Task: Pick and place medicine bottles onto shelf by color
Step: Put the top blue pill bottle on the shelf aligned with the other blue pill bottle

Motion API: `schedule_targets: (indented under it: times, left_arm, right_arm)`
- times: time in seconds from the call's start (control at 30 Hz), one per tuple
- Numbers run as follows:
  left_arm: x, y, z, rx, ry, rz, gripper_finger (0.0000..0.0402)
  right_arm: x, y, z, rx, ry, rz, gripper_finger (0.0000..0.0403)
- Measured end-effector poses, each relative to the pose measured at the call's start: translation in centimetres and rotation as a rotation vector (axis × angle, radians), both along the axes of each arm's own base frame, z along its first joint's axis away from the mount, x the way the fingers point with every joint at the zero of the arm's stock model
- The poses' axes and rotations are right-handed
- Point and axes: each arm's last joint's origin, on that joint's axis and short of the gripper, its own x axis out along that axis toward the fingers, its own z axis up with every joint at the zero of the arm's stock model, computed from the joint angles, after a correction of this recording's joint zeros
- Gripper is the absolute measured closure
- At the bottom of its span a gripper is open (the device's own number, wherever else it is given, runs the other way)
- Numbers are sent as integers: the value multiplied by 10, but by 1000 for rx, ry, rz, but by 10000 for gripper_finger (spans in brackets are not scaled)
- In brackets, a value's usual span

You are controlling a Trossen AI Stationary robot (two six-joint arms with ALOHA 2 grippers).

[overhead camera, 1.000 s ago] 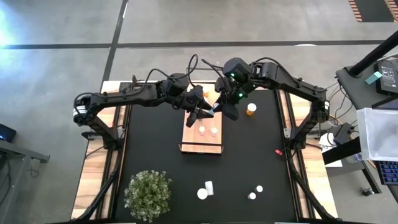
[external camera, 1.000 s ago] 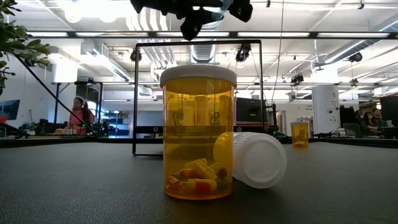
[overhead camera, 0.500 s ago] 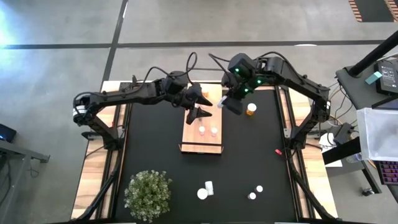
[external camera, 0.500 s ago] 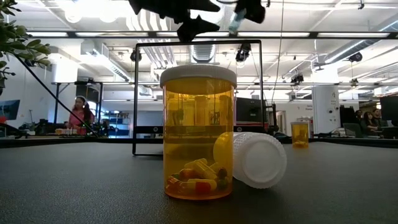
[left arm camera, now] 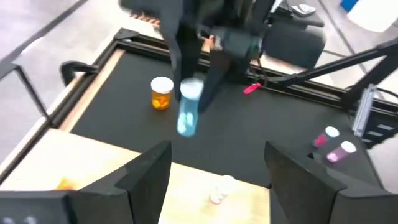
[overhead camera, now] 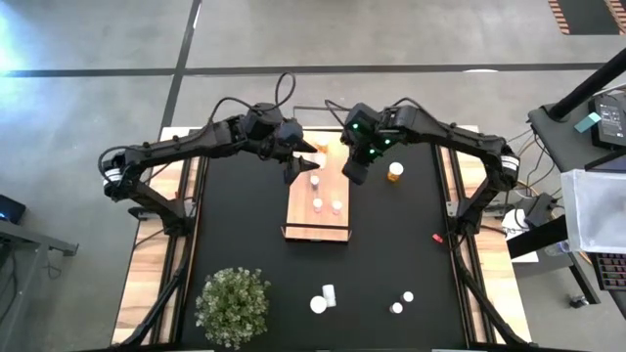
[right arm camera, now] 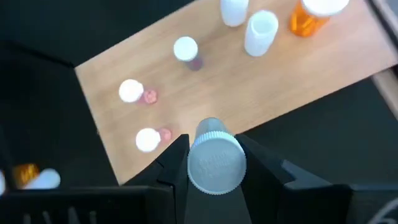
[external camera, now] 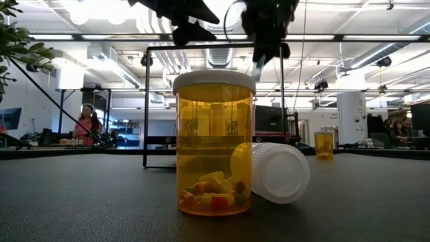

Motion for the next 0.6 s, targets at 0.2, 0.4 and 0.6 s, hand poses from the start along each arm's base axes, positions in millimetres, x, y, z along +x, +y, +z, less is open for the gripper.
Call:
schedule_targets:
  times: [0.2, 0.4, 0.6]
  left_arm:
    - [-1, 1, 1, 12, 2, 28, 161]
    - [-1, 2, 1, -33, -1, 52, 161]
    - [-4, 1, 4, -54, -9, 63, 161]
  right_arm:
    - [7, -5, -33, 4, 60, -130, 298]
    - [14, -7, -54, -5, 122, -209, 298]
    - [28, 1, -69, -11, 139, -183, 298]
